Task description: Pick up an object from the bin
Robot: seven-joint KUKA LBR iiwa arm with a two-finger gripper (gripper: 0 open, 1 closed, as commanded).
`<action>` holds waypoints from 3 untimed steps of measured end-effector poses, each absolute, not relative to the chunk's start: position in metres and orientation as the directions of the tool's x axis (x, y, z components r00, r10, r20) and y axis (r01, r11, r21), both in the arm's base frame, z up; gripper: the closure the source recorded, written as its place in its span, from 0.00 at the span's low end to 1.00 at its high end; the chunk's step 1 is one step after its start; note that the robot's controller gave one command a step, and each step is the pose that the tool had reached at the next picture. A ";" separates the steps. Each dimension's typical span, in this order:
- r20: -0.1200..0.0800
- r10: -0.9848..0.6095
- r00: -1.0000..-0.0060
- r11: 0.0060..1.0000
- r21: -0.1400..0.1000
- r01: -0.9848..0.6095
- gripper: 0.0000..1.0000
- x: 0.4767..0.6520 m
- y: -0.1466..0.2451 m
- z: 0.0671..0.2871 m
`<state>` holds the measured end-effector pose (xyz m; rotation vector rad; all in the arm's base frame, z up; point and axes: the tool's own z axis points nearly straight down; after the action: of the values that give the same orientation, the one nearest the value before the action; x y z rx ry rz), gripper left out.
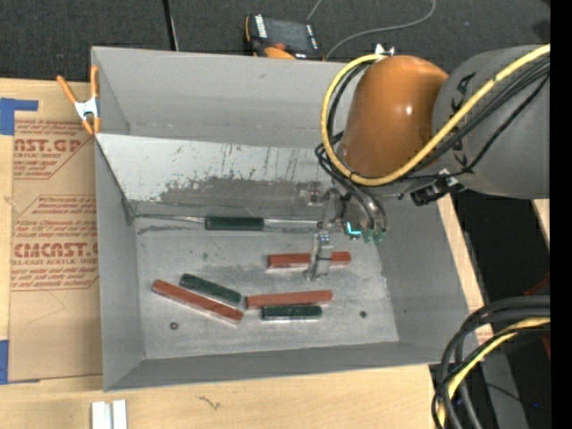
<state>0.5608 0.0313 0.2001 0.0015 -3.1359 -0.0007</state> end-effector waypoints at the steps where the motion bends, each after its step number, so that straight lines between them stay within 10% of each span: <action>1: 0.002 0.051 -0.999 0.999 0.002 0.051 0.00 0.535 0.009 0.067; 2: -0.015 0.049 -0.999 0.999 0.002 0.049 1.00 0.541 0.010 0.076; 3: -0.004 0.050 -0.999 0.999 0.002 0.050 0.00 0.538 0.010 0.071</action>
Offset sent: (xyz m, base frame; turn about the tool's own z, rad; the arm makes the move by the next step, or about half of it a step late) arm -0.0245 -0.0227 -0.1301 0.0513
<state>0.5375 0.0097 0.0710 -0.0779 -3.1447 -0.0026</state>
